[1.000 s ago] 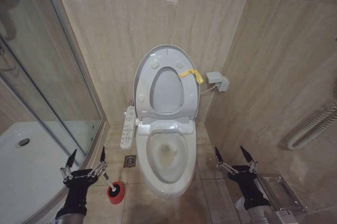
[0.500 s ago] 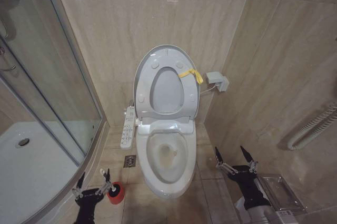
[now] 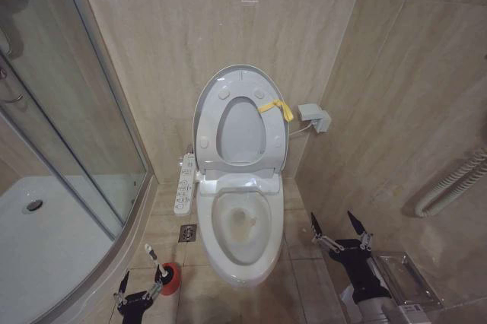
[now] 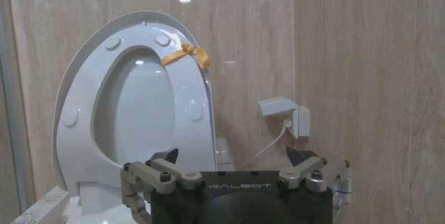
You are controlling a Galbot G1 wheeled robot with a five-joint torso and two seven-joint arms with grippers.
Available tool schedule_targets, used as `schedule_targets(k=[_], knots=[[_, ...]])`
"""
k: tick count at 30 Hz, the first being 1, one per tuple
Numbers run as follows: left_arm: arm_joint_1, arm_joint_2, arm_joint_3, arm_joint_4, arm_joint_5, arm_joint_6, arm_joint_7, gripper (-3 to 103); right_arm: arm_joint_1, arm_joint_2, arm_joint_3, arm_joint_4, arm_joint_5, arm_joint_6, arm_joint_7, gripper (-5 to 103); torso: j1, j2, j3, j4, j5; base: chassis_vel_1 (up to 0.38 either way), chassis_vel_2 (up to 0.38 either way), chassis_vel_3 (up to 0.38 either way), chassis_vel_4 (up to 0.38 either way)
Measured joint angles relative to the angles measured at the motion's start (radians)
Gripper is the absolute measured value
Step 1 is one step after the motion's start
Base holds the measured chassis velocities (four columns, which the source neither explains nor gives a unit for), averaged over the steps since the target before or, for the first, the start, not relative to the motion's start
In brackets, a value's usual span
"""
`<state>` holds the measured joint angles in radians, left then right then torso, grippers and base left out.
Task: Open the toilet lid, clean the toilet bowl with a toilet brush, close the toilet lid, and flush.
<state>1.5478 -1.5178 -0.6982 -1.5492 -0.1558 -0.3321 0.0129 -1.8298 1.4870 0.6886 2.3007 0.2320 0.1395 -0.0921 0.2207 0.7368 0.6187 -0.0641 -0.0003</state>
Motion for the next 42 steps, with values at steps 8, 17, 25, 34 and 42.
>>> schedule_targets(k=[8, 17, 25, 34, 42], knots=[[-0.143, 0.072, 0.008, 0.214, -0.046, -0.041, 0.055, 90, 0.0, 0.0, 0.0, 0.0, 0.0, 0.0, 0.0, 100, 0.0, 0.0, 0.0, 0.0001, 0.0001, 0.0, 0.0, 0.0, 0.0], [-0.213, 0.094, 0.005, 0.319, -0.039, -0.105, 0.093, 98, 0.0, 0.0, 0.0, 0.0, 0.0, 0.0, 0.0, 100, 0.0, 0.0, 0.0, 0.0002, 0.0002, 0.0, 0.0, 0.0, 0.0], [-0.24, 0.114, 0.007, 0.35, -0.002, -0.122, 0.11, 94, 0.0, 0.0, 0.0, 0.0, 0.0, 0.0, 0.0, 100, 0.0, 0.0, 0.0, 0.0002, 0.0002, 0.0, 0.0, 0.0, 0.0], [-0.289, 0.136, 0.011, 0.407, 0.016, -0.147, 0.117, 98, 0.0, 0.0, 0.0, 0.0, 0.0, 0.0, 0.0, 100, 0.0, 0.0, 0.0, 0.0002, 0.0002, 0.0, 0.0, 0.0, 0.0], [-0.32, 0.14, 0.026, 0.437, 0.023, -0.153, 0.124, 95, 0.0, 0.0, 0.0, 0.0, 0.0, 0.0, 0.0, 100, 0.0, 0.0, 0.0, 0.0001, 0.0002, 0.0, 0.0, 0.0, 0.0]])
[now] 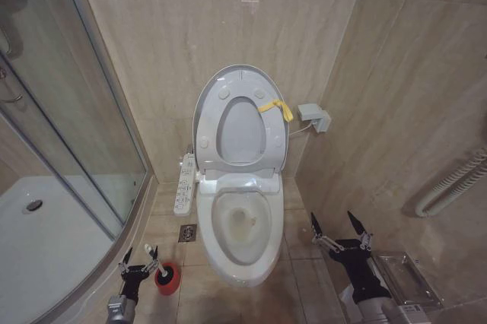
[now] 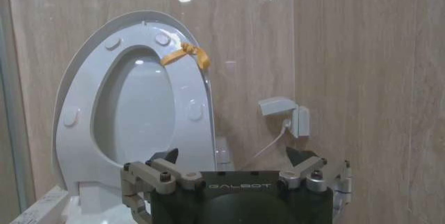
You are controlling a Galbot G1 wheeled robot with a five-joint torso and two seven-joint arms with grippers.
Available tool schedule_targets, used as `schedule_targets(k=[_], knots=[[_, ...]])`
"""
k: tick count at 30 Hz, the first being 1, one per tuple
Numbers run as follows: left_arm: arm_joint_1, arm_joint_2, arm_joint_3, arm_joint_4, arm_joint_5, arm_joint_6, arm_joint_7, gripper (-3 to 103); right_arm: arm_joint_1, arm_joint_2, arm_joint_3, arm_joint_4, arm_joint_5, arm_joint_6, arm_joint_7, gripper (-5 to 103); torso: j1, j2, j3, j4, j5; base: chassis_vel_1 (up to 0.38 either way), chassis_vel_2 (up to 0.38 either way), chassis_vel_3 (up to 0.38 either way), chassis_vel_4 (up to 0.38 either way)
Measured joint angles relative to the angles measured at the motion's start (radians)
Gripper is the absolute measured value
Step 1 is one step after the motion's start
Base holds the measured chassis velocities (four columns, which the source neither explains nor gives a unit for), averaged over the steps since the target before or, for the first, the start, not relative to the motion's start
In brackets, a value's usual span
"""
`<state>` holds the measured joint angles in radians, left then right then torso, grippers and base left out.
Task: Open the toilet lid, clean the toilet bowl with a toilet brush, close the toilet lid, and flush.
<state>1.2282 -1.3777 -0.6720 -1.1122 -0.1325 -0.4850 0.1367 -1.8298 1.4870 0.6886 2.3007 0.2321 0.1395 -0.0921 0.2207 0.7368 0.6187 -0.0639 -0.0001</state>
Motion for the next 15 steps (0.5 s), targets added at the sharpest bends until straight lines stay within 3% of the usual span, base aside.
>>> schedule_targets(k=[11, 12, 15], knots=[[-0.021, -0.005, 0.008, 0.047, 0.003, -0.054, 0.02, 94, 0.0, 0.0, 0.0, 0.0, 0.0, 0.0, 0.0, 100, 0.0, 0.0, 0.0, 0.0, 0.0001, 0.0, 0.0, 0.0, 0.0], [-0.02, -0.006, 0.007, 0.048, 0.004, -0.056, 0.022, 76, 0.0, 0.0, 0.0, 0.0, 0.0, 0.0, 0.0, 100, 0.0, 0.0, 0.0, 0.0, 0.0001, 0.0, 0.0, 0.0, 0.0], [-0.015, -0.009, 0.006, 0.048, 0.004, -0.061, 0.027, 76, 0.0, 0.0, 0.0, 0.0, 0.0, 0.0, 0.0, 100, 0.0, 0.0, 0.0, 0.0, 0.0001, 0.0, 0.0, 0.0, 0.0]])
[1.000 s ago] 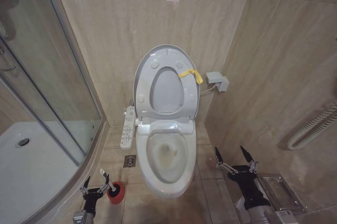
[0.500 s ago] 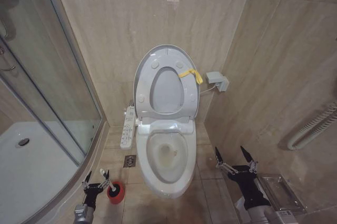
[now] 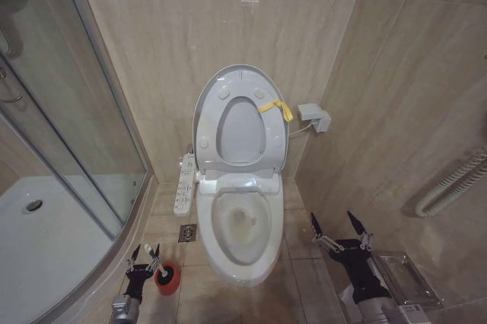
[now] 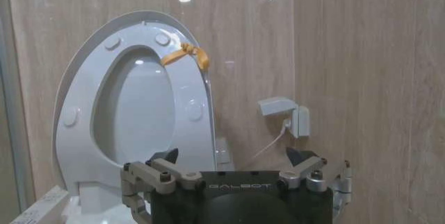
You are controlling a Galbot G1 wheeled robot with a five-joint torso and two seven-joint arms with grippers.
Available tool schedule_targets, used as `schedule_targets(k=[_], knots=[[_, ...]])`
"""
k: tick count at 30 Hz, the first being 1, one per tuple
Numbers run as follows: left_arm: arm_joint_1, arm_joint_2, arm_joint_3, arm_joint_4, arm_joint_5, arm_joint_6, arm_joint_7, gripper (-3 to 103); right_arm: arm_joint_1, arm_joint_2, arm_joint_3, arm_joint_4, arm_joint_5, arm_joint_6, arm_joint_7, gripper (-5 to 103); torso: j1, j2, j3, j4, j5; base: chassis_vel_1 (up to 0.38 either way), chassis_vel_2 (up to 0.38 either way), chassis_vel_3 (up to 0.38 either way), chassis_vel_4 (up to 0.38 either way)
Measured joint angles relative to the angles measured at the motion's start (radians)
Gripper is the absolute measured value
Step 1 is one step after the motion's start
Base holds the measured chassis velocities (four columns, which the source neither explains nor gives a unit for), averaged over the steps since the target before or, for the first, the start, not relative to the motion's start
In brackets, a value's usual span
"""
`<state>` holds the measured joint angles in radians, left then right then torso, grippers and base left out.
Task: Open the toilet lid, clean the toilet bowl with a toilet brush, close the toilet lid, and flush.
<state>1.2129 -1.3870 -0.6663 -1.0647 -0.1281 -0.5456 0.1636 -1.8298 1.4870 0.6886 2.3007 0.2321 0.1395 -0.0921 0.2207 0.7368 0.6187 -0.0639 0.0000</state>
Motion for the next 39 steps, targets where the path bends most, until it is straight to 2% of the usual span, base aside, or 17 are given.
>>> schedule_targets(k=[3, 4, 11, 12, 22, 27, 32, 39], knots=[[0.004, -0.001, -0.001, -0.002, 0.001, -0.001, 0.004, 76, 0.0, 0.0, 0.0, 0.0, 0.0, 0.0, 0.0, 100, 0.0, 0.0, 0.0, 0.0, 0.0, 0.0, 0.0, 0.0, 0.0], [0.006, -0.001, -0.001, -0.003, 0.001, -0.001, 0.004, 49, 0.0, 0.0, 0.0, 0.0, 0.0, 0.0, 0.0, 100, 0.0, 0.0, 0.0, 0.0, 0.0001, 0.0, 0.0, 0.0, 0.0], [0.012, -0.004, -0.006, -0.004, 0.019, -0.013, -0.006, 49, 0.0, 0.0, 0.0, 0.0, 0.0, 0.0, 0.0, 100, 0.0, 0.0, 0.0, -0.0001, 0.0, 0.0, 0.0, 0.0, 0.0], [0.013, -0.004, -0.006, -0.005, 0.021, -0.014, -0.008, 24, 0.0, 0.0, 0.0, 0.0, 0.0, 0.0, 0.0, 100, 0.0, 0.0, 0.0, -0.0001, -0.0001, 0.0, 0.0, 0.0, 0.0], [0.036, -0.009, -0.013, -0.029, 0.015, -0.026, -0.022, 22, 0.0, 0.0, 0.0, 0.0, 0.0, 0.0, 0.0, 100, 0.0, 0.0, 0.0, 0.0001, 0.0, 0.0, 0.0, 0.0, 0.0], [0.049, -0.022, -0.017, -0.037, -0.019, -0.065, -0.01, 22, 0.0, 0.0, 0.0, 0.0, 0.0, 0.0, 0.0, 100, 0.0, 0.0, 0.0, 0.0, 0.0, 0.0, 0.0, 0.0, 0.0], [0.059, -0.03, -0.021, -0.041, -0.033, -0.079, -0.008, 22, 0.0, 0.0, 0.0, 0.0, 0.0, 0.0, 0.0, 100, 0.0, 0.0, 0.0, 0.0, 0.0, 0.0, 0.0, 0.0, 0.0], [0.087, -0.043, -0.02, -0.073, -0.115, -0.079, 0.005, 22, 0.0, 0.0, 0.0, 0.0, 0.0, 0.0, 0.0, 100, 0.0, 0.0, 0.0, 0.0, 0.0, 0.0, 0.0, 0.0, 0.0]])
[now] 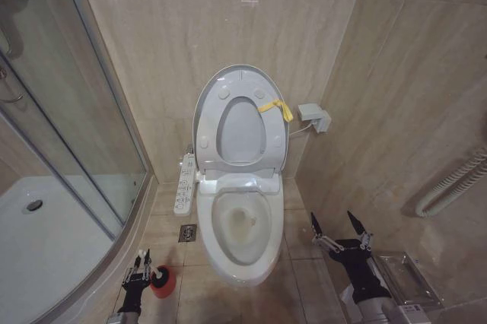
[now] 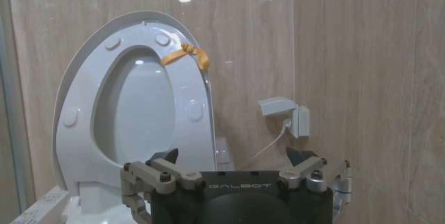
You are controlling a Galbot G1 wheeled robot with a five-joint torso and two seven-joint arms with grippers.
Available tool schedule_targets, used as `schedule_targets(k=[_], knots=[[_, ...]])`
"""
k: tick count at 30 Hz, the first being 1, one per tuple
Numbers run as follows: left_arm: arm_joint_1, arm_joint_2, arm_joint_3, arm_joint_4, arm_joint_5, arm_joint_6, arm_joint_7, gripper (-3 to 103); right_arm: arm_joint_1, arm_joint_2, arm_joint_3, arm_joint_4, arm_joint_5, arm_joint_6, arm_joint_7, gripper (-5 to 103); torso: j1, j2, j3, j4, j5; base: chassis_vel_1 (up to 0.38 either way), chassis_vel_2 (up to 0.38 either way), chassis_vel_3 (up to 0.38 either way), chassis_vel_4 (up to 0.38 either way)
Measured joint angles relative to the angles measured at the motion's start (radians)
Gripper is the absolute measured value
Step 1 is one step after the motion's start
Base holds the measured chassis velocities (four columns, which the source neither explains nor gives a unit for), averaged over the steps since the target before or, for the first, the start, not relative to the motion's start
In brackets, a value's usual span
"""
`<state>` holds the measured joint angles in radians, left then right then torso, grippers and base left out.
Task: Open the toilet lid, clean the toilet bowl with a toilet brush, close the toilet lid, and flush.
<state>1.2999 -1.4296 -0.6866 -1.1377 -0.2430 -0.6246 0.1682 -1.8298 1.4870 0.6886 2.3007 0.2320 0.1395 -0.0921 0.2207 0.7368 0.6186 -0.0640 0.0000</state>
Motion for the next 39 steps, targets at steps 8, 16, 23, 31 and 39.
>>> schedule_targets(k=[8, 16, 23, 31, 39], knots=[[0.035, -0.003, -0.017, -0.059, -0.011, -0.001, -0.014, 22, 0.0, 0.0, 0.0, 0.0, 0.0, 0.0, 0.0, 100, 0.0, 0.0, 0.0, -0.0001, 0.0, 0.0, 0.0, 0.0, 0.0], [0.119, -0.025, -0.025, -0.214, -0.033, 0.012, -0.029, 22, 0.0, 0.0, 0.0, 0.0, 0.0, 0.0, 0.0, 100, 0.0, 0.0, 0.0, 0.0001, 0.0, 0.0, 0.0, 0.0, 0.0], [0.256, -0.062, -0.046, -0.451, 0.018, 0.041, -0.063, 22, 0.0, 0.0, 0.0, 0.0, 0.0, 0.0, 0.0, 100, 0.0, 0.0, 0.0, -0.0003, 0.0001, 0.0, 0.0, 0.0, 0.0], [0.5, -0.086, -0.066, -0.79, 0.027, 0.055, -0.111, 22, 0.0, 0.0, 0.0, 0.0, 0.0, 0.0, 0.0, 100, 0.0, 0.0, 0.0, 0.0003, 0.0002, 0.0, 0.0, 0.0, 0.0], [0.513, -0.063, -0.032, -1.005, -0.015, 0.12, -0.124, 22, 0.0, 0.0, 0.0, 0.0, 0.0, 0.0, 0.0, 100, 0.0, 0.0, 0.0, -0.0001, 0.0001, 0.0, 0.0, 0.0, 0.0]])
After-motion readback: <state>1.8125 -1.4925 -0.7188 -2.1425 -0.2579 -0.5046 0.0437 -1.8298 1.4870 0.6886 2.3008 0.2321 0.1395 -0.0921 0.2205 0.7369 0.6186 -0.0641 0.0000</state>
